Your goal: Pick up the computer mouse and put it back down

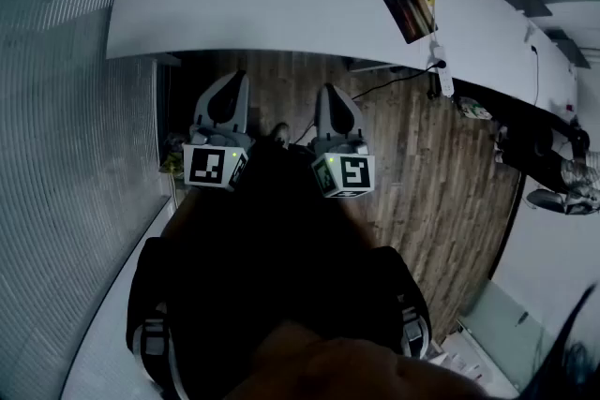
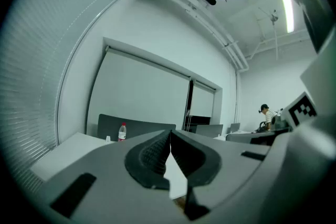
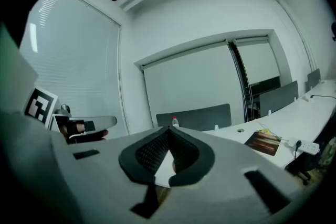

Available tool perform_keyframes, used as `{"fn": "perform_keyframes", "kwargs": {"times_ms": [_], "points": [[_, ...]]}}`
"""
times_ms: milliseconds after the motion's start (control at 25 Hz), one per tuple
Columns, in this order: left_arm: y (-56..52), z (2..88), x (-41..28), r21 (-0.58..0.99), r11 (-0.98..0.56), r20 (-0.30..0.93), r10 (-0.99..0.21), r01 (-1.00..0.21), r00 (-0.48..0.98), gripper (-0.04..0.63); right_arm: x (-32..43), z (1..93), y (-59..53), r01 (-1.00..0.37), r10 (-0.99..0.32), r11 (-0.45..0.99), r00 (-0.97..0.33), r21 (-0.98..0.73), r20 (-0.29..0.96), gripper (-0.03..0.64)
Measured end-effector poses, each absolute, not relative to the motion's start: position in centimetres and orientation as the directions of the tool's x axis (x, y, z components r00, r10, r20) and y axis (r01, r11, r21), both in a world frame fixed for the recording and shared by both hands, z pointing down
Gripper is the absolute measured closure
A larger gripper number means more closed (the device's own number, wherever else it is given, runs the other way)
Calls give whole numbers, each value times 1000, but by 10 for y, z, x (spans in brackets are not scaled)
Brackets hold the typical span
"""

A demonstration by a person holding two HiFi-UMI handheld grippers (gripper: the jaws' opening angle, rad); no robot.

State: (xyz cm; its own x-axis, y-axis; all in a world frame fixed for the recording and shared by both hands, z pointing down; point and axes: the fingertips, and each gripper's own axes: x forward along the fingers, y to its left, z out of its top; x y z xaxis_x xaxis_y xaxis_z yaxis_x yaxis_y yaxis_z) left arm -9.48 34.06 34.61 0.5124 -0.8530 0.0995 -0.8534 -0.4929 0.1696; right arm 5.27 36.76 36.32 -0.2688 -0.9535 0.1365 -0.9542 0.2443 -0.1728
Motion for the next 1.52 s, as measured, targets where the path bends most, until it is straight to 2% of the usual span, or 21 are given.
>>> {"fn": "perform_keyframes", "kwargs": {"times_ms": [120,760,960,1160,1520], "points": [[337,338,-94,172,-479,66,-866,-861,495,591,54,364,368,-952,-954,248,-272,-180,128,623],[353,348,-58,153,-485,97,-860,-861,501,591,87,364,380,-939,-950,278,-300,-201,90,621],[357,340,-39,154,-449,71,-883,-880,463,589,107,371,387,-934,-942,287,-316,-211,115,621],[358,339,-30,142,-417,63,-902,-898,428,591,120,366,384,-922,-935,324,-345,-213,74,621],[330,349,-21,143,-411,75,-903,-900,424,591,135,380,355,-935,-937,294,-323,-198,136,621]]}}
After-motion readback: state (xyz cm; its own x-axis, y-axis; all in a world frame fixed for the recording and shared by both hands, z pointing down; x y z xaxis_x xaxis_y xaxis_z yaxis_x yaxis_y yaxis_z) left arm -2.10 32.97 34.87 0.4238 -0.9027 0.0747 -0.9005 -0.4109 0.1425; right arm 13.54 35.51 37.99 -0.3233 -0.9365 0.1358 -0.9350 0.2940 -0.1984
